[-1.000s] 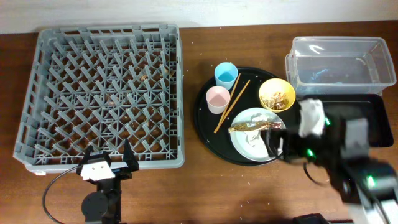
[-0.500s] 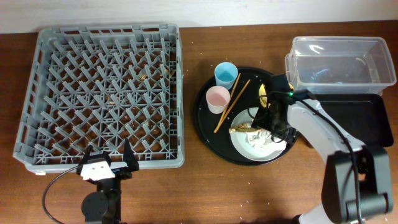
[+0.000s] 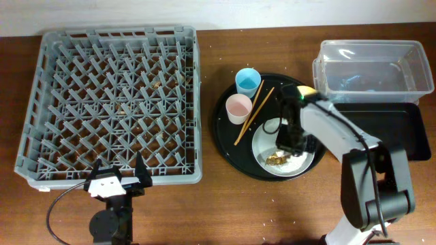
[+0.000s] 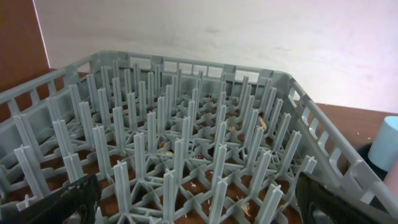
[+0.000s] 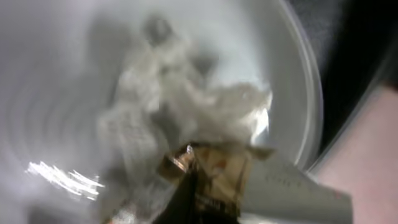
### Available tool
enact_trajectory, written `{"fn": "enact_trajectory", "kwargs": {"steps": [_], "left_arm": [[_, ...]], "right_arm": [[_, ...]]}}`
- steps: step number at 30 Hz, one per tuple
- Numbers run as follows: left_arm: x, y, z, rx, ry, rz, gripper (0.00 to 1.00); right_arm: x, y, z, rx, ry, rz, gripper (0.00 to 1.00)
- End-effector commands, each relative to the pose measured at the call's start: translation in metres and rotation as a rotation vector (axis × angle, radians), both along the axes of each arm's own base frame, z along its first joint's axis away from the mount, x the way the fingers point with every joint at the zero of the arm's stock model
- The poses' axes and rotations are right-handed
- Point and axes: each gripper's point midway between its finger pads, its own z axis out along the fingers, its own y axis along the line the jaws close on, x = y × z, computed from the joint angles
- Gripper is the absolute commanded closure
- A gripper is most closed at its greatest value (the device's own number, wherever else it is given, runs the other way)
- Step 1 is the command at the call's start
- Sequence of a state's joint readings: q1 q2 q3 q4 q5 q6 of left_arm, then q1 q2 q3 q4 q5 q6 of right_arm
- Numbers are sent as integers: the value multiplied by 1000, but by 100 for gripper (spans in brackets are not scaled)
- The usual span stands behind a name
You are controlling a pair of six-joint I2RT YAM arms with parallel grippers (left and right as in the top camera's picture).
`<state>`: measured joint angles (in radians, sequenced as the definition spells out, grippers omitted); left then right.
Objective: Sort waste into correct bins and load items into the dishwasher rack
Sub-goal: 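Grasp the plate's wrapper with the right gripper, drop it in the clear bin, then grasp the yellow bowl rim with the right gripper and lift it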
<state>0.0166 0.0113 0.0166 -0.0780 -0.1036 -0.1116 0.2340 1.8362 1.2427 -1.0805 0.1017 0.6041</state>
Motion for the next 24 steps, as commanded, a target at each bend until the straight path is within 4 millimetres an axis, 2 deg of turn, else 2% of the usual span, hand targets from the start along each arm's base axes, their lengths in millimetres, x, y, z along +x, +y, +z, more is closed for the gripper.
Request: {"fn": "enact_trajectory", "kwargs": {"steps": [1,2,4,6,7,10,12,13,15,16,17,18,19,20,22,23,24], "left_arm": [[0,0,-2,19,2,-5,1],[0,0,-2,19,2,-5,1],[0,0,-2,19,2,-5,1],[0,0,-2,19,2,-5,1],[0,0,-2,19,2,-5,1],[0,0,-2,19,2,-5,1],[0,0,-2,19,2,-5,1],[0,0,-2,19,2,-5,1],[0,0,-2,19,2,-5,1],[0,0,-2,19,2,-5,1],[0,0,-2,19,2,-5,1],[0,0,-2,19,2,-5,1],[0,0,-2,19,2,-5,1],[0,0,-2,19,2,-5,1],[0,0,-2,19,2,-5,1],[0,0,-2,19,2,-5,1],[0,0,-2,19,2,-5,1]], "right_arm": [[37,9,82,32,-177,78,96],[45,10,113,42,-233,100,96],[60,-3,154,26,-335,73,96],[73,-26,171,0,-399,13,96],[87,-59,178,-18,-459,-78,96],[131,-132,194,-56,-665,-253,96],[162,-169,196,-82,-777,-319,96],[174,-178,190,-88,-801,-332,96],[199,-191,164,-99,-816,-346,96],[210,-195,150,-103,-816,-349,89],[217,-197,137,-103,-809,-349,64],[223,-198,123,-111,-796,-319,34],[225,-199,117,-122,-781,-287,14],[226,-199,119,-134,-779,-246,1],[219,-197,147,-154,-795,-189,2],[210,-191,168,-136,-809,-167,2],[199,-175,192,-79,-827,-107,1]]}}
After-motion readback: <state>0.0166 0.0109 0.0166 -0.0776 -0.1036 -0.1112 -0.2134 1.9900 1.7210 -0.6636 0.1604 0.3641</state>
